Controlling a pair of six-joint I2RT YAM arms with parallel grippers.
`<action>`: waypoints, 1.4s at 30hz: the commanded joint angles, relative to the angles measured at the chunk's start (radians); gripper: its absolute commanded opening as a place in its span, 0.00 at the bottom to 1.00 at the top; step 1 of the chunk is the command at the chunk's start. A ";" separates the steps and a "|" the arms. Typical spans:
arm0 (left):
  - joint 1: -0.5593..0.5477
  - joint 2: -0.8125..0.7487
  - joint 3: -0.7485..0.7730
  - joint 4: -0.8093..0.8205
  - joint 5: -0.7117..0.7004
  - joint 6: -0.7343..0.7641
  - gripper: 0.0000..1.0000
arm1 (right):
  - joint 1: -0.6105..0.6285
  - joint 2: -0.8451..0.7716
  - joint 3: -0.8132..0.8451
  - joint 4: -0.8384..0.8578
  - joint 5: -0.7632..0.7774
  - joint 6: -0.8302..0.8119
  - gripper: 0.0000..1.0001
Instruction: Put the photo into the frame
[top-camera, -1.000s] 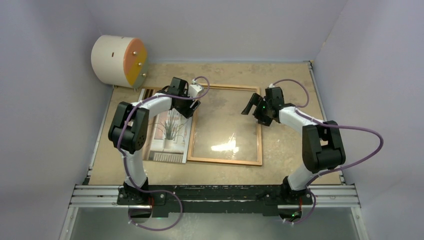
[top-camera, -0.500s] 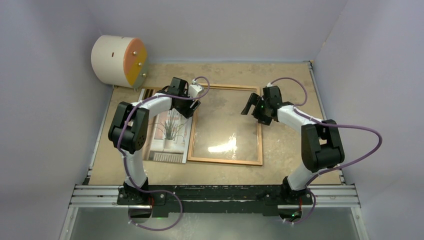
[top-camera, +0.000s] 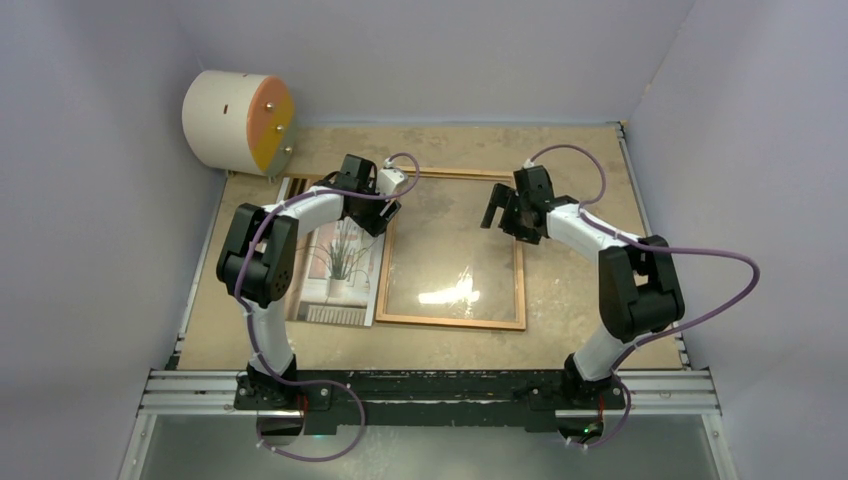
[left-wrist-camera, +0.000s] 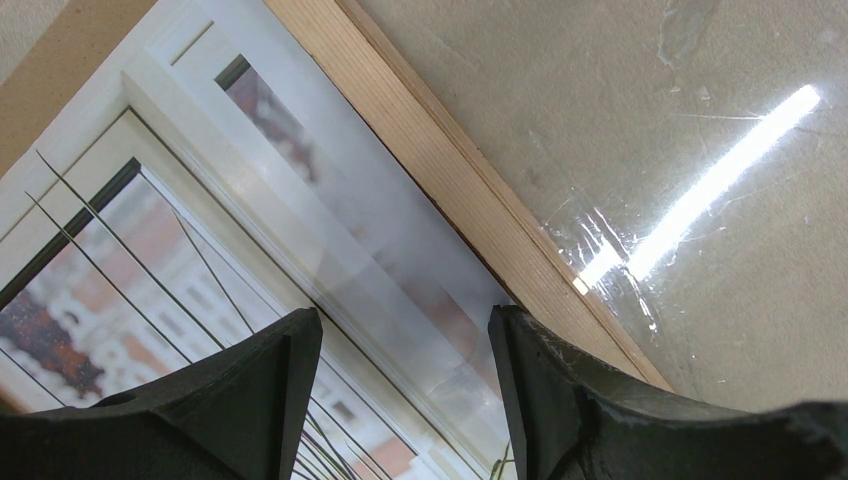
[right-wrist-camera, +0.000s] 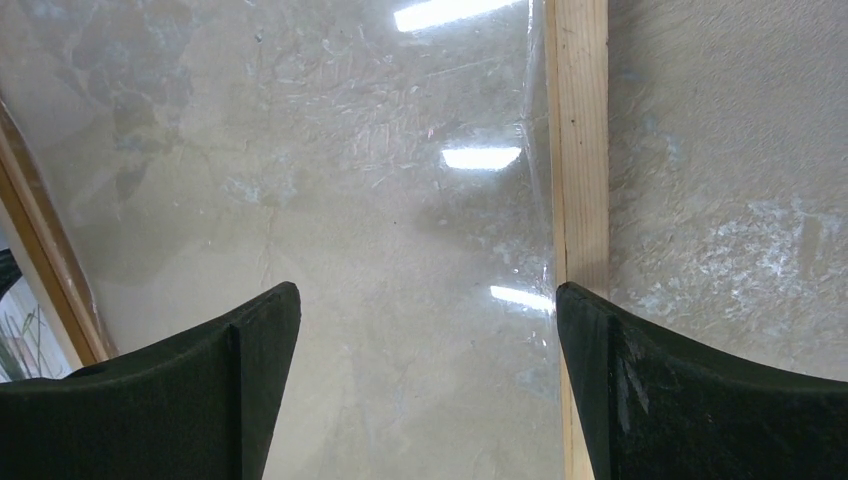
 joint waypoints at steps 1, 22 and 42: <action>-0.006 0.019 -0.029 -0.064 -0.015 0.026 0.66 | 0.021 0.004 0.056 -0.034 0.071 -0.035 0.99; -0.009 0.000 -0.018 -0.071 -0.015 0.034 0.66 | 0.035 -0.075 0.022 -0.028 0.045 -0.042 0.97; -0.147 0.107 0.154 -0.100 -0.053 0.037 0.67 | -0.072 -0.342 -0.063 -0.081 -0.113 0.036 0.99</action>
